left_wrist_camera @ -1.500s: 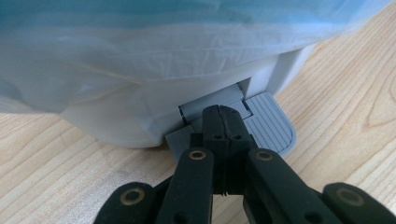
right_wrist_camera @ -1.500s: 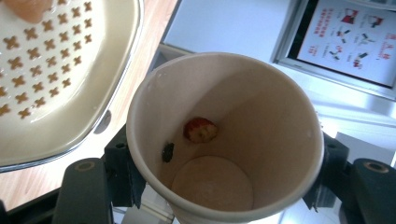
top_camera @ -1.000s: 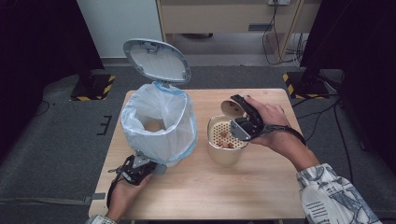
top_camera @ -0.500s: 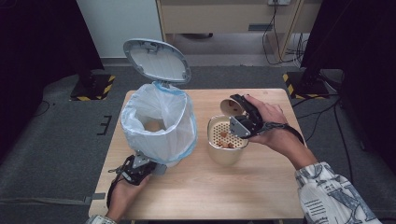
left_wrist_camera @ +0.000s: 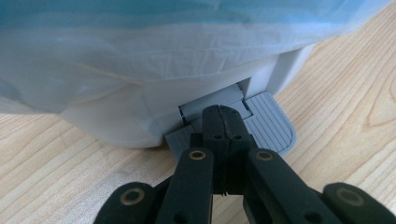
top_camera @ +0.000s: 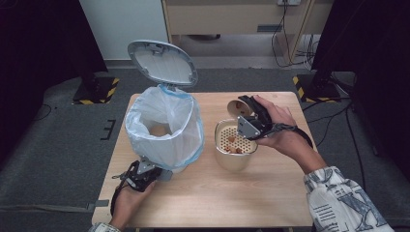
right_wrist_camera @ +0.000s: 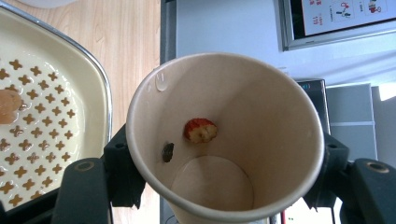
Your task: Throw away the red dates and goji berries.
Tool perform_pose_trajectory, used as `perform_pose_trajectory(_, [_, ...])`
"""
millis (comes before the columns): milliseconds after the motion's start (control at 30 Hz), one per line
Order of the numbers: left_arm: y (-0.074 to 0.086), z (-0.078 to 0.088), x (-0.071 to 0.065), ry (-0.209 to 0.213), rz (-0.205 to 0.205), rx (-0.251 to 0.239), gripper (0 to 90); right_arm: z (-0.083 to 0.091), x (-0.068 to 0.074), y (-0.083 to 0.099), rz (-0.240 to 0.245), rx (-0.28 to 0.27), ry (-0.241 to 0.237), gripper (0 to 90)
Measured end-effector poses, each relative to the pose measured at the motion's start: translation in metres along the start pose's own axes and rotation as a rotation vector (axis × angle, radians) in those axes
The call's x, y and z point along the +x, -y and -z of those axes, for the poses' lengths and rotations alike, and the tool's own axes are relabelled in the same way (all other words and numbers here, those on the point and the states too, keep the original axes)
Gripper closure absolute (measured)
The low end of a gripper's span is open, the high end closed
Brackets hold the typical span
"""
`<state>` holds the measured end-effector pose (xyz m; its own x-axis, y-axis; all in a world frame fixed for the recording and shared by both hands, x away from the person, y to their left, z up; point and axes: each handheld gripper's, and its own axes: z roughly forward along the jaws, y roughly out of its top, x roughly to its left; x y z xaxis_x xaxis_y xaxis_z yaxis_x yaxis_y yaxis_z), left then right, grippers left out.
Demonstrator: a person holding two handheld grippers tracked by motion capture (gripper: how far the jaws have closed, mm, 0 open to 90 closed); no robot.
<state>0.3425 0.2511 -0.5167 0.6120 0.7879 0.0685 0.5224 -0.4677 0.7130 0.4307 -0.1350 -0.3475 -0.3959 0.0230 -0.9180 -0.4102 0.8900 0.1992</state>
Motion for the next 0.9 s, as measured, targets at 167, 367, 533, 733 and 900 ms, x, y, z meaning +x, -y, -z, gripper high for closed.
perform_pose_trajectory(167, [0.0000, 0.0000, 0.0000, 0.000, 0.000, 0.000, 90.0, -0.0009, -0.0029, 0.0004, -0.029, -0.009, -0.001, 30.5])
perform_pose_trajectory(367, [0.0000, 0.0000, 0.0000, 0.000, 0.000, 0.000, 90.0, -0.0027, -0.0037, 0.0021, -0.048, -0.008, -0.002, 30.4])
perform_pose_trajectory(533, [0.0000, 0.0000, 0.0000, 0.000, 0.000, 0.000, 90.0, -0.0031, -0.0059, 0.0020, -0.077, -0.013, -0.009, 30.4])
perform_pose_trajectory(733, [0.0000, 0.0000, 0.0000, 0.000, 0.000, 0.000, 90.0, -0.0040, -0.0081, 0.0005, -0.110, -0.021, -0.012, 30.4])
perform_pose_trajectory(900, [0.0000, 0.0000, 0.0000, 0.000, 0.001, 0.000, 90.0, -0.0042, -0.0105, -0.0017, -0.121, -0.031, -0.016, 30.3])
